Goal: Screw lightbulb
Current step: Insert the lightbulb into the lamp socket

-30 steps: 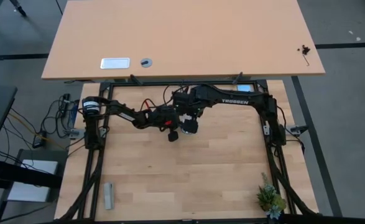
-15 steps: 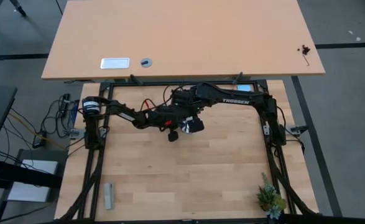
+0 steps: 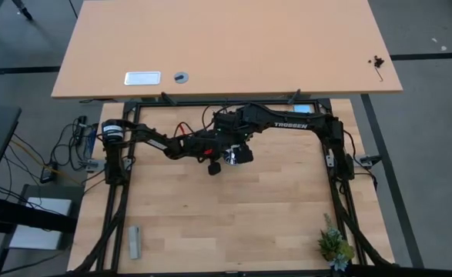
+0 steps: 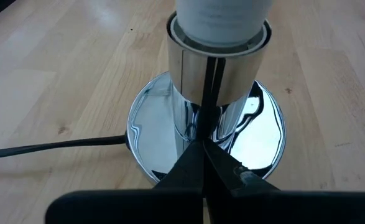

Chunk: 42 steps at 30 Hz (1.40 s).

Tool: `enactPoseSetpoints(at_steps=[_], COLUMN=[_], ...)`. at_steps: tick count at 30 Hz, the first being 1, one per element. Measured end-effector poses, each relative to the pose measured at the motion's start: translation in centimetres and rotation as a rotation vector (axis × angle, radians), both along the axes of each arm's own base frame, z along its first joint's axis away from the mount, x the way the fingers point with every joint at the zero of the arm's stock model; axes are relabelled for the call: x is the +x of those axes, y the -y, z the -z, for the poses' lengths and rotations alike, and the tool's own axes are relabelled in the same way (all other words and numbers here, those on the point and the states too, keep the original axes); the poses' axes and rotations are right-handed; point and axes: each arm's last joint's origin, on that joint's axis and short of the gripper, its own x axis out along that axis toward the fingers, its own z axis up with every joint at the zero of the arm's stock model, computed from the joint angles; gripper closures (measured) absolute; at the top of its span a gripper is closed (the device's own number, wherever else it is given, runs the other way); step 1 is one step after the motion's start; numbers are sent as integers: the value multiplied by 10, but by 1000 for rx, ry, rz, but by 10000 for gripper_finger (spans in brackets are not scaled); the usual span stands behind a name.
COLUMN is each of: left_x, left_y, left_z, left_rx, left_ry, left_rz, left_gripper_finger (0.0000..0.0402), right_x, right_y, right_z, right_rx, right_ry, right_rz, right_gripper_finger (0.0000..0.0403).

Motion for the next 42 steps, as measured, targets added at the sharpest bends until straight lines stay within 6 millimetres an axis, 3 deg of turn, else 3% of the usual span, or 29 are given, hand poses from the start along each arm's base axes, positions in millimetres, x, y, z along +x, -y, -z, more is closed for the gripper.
enactPoseSetpoints(at_steps=[4, 10, 12, 18, 24, 30, 37, 42], left_x=[0, 0, 0, 0, 0, 0, 0, 0], left_y=[0, 0, 0, 0, 0, 0, 0, 0], left_z=[0, 0, 0, 0, 0, 0, 0, 0], left_rx=[0, 0, 0, 0, 0, -1, -1, -2], left_ry=[0, 0, 0, -1, -1, -2, -2, -3], left_rz=[0, 0, 0, 0, 0, 0, 0, 1], left_gripper_finger=[401, 401, 401, 401, 401, 401, 401, 401], right_x=[0, -1, -1, 1, 2, 0, -1, 0], right_y=[2, 4, 5, 4, 4, 8, 11, 11], right_z=[0, 0, 0, -6, -24, -20, 0, 4], right_rx=[38, 134, 145, 139, 75, 64, 77, 78], right_ry=[23, 77, 88, 81, 99, 60, 9, 36], right_rz=[192, 677, 729, 582, 299, 47, 4, 147], right_gripper_finger=[157, 161, 156, 135, 111, 104, 114, 134])
